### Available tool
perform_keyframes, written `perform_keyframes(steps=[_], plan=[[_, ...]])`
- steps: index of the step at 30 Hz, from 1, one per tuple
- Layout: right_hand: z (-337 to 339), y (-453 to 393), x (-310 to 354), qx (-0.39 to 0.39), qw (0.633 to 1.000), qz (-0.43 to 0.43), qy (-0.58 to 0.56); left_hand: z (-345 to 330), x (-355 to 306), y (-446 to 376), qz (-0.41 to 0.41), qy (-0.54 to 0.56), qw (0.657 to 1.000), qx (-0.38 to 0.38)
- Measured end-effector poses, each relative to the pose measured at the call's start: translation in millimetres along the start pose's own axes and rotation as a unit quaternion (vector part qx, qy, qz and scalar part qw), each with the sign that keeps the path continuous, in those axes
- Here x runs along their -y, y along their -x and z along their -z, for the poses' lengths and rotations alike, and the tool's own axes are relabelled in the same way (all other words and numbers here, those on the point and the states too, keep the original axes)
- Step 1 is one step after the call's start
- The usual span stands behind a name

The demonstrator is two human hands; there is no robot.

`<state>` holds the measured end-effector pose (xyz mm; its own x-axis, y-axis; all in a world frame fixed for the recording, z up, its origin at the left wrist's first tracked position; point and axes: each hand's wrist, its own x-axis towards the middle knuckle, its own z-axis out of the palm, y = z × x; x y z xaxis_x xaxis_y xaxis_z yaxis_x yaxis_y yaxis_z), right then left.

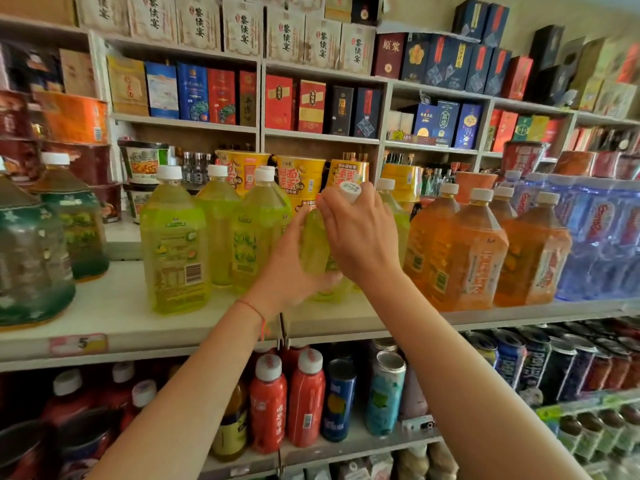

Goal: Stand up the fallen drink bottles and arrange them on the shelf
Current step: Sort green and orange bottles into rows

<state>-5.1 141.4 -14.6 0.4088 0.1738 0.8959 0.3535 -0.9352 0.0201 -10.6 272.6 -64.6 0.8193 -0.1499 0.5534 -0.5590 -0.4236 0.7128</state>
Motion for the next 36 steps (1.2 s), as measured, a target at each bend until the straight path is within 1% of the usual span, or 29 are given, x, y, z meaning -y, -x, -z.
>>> perform_keyframes(steps=[2, 4, 6, 8, 9, 11, 13, 14, 15, 16, 18, 19, 20, 21, 22, 25, 28, 32, 36], plan=[[11.0, -3.6, 0.0, 0.009, 1.000, 0.016, 0.008, -4.1, 3.3, -2.0, 0.031, 0.030, 0.999, 0.014], [19.5, -7.5, -1.2, 0.038, 0.999, 0.022, 0.020, -12.9, 0.9, -1.8, 0.054, 0.064, 0.996, 0.037], [20.6, -9.7, -9.2, 0.077, 0.997, -0.004, 0.028, -25.6, -2.3, -1.7, 0.060, 0.070, 0.995, 0.039], [16.1, -7.3, -22.1, 0.098, 0.994, -0.043, 0.010, -35.5, -7.8, -2.0, 0.065, 0.077, 0.994, 0.039], [13.5, -2.9, -28.0, 0.096, 0.993, -0.064, -0.023, -40.2, -11.3, -2.2, 0.058, 0.077, 0.994, 0.047], [9.5, 11.0, -40.1, 0.064, 0.979, -0.120, -0.148, -50.2, -15.8, -7.3, 0.072, 0.085, 0.992, 0.063], [11.2, 28.6, -47.9, 0.018, 0.941, -0.196, -0.276, -56.4, -23.8, -11.4, 0.092, 0.124, 0.986, 0.068], [8.6, 37.6, -53.6, 0.004, 0.914, -0.241, -0.325, -61.1, -23.4, -17.9, 0.108, 0.136, 0.983, 0.066], [3.2, 45.1, -59.5, 0.006, 0.882, -0.292, -0.371, -65.4, -27.4, -21.4, 0.127, 0.154, 0.978, 0.063], [-1.7, 49.4, -63.5, 0.020, 0.842, -0.347, -0.413, -70.7, -25.1, -27.3, 0.158, 0.193, 0.967, 0.054], [-9.5, 53.0, -75.9, 0.081, 0.752, -0.456, -0.469, -86.2, -10.3, -44.4, 0.187, 0.252, 0.949, -0.007], [-12.1, 53.2, -80.4, 0.107, 0.713, -0.494, -0.486, -87.0, -14.4, -47.3, 0.198, 0.265, 0.943, -0.030], [-14.1, 53.0, -83.3, 0.122, 0.689, -0.516, -0.493, -85.9, -23.6, -46.5, 0.205, 0.290, 0.933, -0.061], [-15.3, 52.0, -86.4, 0.131, 0.675, -0.531, -0.495, -86.1, -33.6, -45.6, 0.214, 0.314, 0.922, -0.077], [-14.2, 51.0, -88.4, 0.133, 0.664, -0.540, -0.499, -87.9, -38.8, -46.8, 0.219, 0.326, 0.917, -0.077], [-15.8, 50.7, -92.9, 0.126, 0.650, -0.550, -0.509, -96.4, -40.7, -50.5, 0.227, 0.351, 0.906, -0.059], [-17.9, 50.9, -97.2, 0.139, 0.637, -0.541, -0.531, -102.4, -42.1, -53.7, 0.215, 0.362, 0.904, -0.077], [-12.5, 44.8, -98.3, 0.166, 0.638, -0.533, -0.531, -109.5, -42.7, -50.1, 0.208, 0.364, 0.900, -0.121], [-14.6, 42.1, -102.1, 0.161, 0.629, -0.536, -0.540, -116.8, -45.6, -46.9, 0.216, 0.350, 0.899, -0.154]])
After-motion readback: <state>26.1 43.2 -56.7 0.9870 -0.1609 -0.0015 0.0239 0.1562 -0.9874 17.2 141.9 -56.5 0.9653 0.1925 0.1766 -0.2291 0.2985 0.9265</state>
